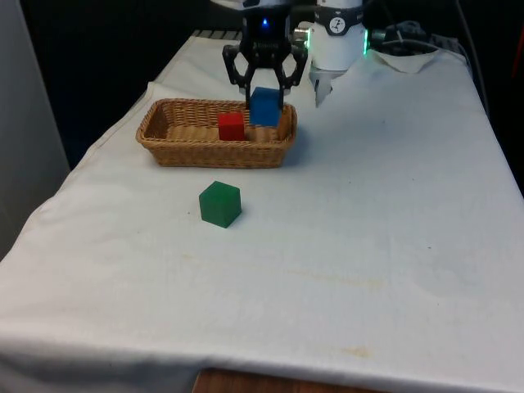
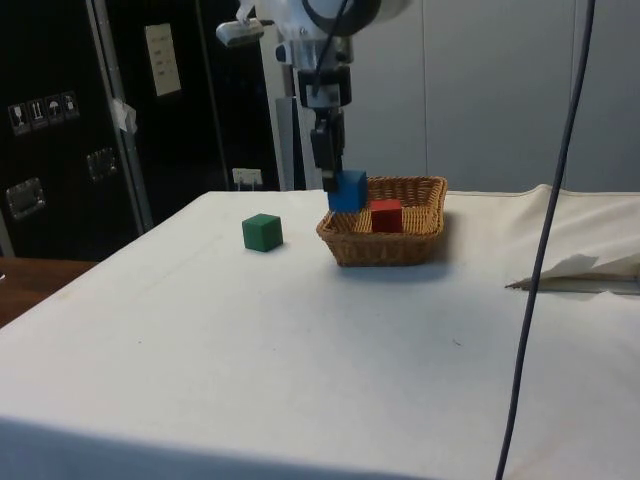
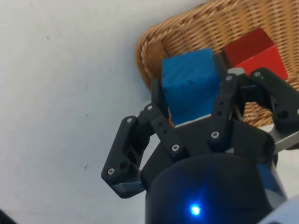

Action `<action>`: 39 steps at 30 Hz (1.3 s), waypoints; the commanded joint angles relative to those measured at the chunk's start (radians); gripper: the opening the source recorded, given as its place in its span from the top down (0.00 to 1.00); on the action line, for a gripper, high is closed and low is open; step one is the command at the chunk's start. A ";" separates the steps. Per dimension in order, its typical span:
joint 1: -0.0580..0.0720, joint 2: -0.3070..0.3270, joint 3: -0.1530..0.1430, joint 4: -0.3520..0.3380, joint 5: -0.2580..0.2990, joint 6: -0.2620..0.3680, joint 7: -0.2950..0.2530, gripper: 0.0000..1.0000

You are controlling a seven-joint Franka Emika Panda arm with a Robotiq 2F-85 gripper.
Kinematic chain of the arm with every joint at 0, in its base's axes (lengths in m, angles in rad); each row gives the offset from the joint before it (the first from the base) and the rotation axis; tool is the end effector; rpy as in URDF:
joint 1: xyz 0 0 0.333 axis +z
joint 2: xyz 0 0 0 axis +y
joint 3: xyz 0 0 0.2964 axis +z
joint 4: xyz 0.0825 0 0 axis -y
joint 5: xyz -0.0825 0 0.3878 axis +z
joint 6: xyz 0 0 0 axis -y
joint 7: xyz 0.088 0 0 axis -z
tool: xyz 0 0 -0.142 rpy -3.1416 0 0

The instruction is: Pick up exactly two blocks and place them into the basket.

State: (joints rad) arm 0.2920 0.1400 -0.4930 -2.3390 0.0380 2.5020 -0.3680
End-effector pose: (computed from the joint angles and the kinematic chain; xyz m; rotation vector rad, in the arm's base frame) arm 0.5084 -0.1079 0.2288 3.0811 0.2197 0.0416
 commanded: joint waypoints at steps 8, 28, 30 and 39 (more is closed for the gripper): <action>-0.001 0.046 0.005 -0.037 0.011 0.087 -0.050 0.97; -0.004 0.059 0.004 -0.061 0.022 0.115 -0.091 0.67; 0.000 0.063 -0.002 -0.058 0.007 0.109 -0.079 0.38; -0.004 0.063 0.006 -0.060 0.033 0.115 -0.098 0.00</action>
State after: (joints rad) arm 0.2920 0.2060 -0.4950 -2.3970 0.0540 2.6110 -0.4520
